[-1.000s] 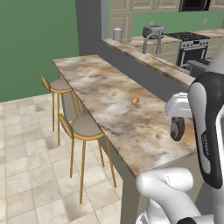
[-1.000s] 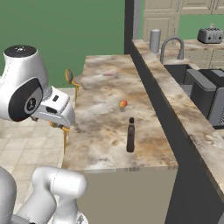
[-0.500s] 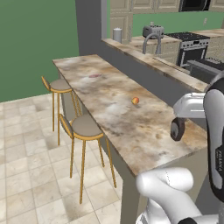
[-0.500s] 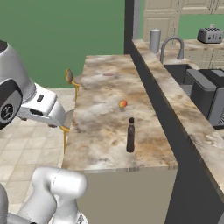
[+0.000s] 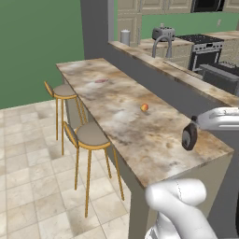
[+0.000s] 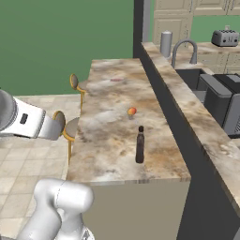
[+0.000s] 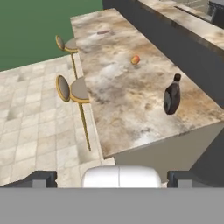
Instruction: Move the syrup bottle and shaker from the cabinet to the dining counter.
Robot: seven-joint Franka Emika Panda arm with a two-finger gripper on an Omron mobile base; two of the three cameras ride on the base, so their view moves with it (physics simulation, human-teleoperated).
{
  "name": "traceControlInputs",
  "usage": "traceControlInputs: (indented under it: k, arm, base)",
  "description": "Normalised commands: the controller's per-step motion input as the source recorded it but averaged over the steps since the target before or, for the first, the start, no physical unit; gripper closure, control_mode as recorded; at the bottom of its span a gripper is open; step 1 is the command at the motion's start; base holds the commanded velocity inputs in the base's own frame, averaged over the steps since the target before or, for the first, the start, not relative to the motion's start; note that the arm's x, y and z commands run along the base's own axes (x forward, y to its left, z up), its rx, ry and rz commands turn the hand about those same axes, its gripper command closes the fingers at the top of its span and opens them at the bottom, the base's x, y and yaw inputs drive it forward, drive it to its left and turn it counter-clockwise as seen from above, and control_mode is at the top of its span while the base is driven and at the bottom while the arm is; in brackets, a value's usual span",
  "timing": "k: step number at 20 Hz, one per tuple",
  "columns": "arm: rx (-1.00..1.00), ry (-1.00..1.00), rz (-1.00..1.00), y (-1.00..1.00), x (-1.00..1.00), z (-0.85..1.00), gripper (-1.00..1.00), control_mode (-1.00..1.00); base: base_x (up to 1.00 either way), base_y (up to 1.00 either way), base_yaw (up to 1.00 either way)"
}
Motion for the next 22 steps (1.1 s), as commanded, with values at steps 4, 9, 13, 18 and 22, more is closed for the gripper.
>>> traceControlInputs:
  k: [4,9,13,18,22]
  arm:
    - [0.00,-0.18,0.00,0.06,-0.03,0.02,-1.00,-1.00]
    - [0.00,-0.01,0.00,0.13,0.01,0.00,-1.00,1.00]
    - [0.00,0.00,0.00,0.00,0.00,0.00,-1.00,1.00]
    - [0.00,0.00,0.00,0.00,0.00,0.00,-1.00,1.00]
    - [0.00,0.00,0.00,0.00,0.00,0.00,-1.00,1.00]
  base:
    - [0.00,0.00,0.00]
    - [0.00,0.07,0.01]
    - [-0.29,-0.03,0.00]
    - [-0.97,-0.27,-0.01]
    - [-1.00,-0.49,-0.07]
